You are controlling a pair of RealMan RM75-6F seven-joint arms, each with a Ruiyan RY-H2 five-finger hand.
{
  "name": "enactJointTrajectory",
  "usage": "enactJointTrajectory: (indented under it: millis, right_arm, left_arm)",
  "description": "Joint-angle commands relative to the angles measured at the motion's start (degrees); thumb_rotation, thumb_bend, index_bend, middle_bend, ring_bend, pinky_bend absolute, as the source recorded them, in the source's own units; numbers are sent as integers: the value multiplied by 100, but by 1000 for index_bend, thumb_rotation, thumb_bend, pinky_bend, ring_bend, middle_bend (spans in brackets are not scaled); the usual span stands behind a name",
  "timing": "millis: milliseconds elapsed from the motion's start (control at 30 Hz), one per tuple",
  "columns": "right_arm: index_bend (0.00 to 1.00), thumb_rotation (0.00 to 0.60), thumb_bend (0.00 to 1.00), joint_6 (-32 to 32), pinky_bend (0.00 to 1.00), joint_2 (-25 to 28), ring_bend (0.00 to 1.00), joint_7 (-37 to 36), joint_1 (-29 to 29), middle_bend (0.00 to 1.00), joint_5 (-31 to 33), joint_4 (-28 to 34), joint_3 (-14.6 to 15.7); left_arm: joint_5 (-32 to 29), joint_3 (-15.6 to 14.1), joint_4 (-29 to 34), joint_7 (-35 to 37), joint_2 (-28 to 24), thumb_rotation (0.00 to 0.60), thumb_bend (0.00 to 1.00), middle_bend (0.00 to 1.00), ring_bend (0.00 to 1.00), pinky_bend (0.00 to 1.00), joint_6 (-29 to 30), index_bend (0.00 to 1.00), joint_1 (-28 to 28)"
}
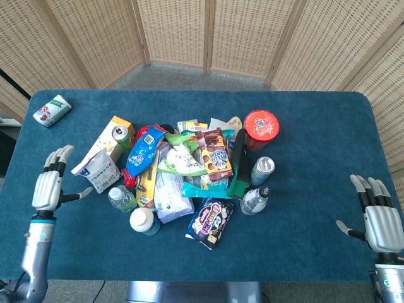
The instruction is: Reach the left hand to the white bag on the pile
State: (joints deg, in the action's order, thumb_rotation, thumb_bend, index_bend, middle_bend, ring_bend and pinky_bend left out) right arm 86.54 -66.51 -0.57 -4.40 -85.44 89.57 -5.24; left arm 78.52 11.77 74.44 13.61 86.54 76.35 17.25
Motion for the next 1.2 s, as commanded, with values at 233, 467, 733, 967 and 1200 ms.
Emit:
enactJointTrajectory:
  millis: [233, 467, 733, 967, 1200]
  right_arm:
    - [0, 600, 0, -34, 0, -11, 0, 20, -8, 0, 13, -23, 7]
    - [0, 600, 0, -22, 0, -13, 0, 22, -8, 0, 4, -16, 4]
    - [0, 600, 0, -17, 0, 7, 0, -39, 0, 0, 43, -27, -19]
    - [0, 600, 0, 12, 0, 25, 0, -36, 8, 0, -3, 27, -6]
    - [0, 600, 0, 20, 0, 24, 0, 8, 8, 0, -43, 64, 12]
  left_arm:
    - [30, 112, -556, 37, 489, 600, 0, 0, 0, 11, -249, 78, 434]
    - [173, 216, -1320, -65, 1092, 600, 0, 790, 658, 776, -93, 759, 782]
    - [268, 210, -1071, -17, 1056, 600, 0, 933, 818, 883, 301, 869, 710]
    - [546, 358, 292, -99, 202, 600, 0, 940, 818, 883, 1080, 870, 416]
    - [851, 646, 1838, -506, -802, 600, 0, 946, 849, 881, 1714, 872, 174]
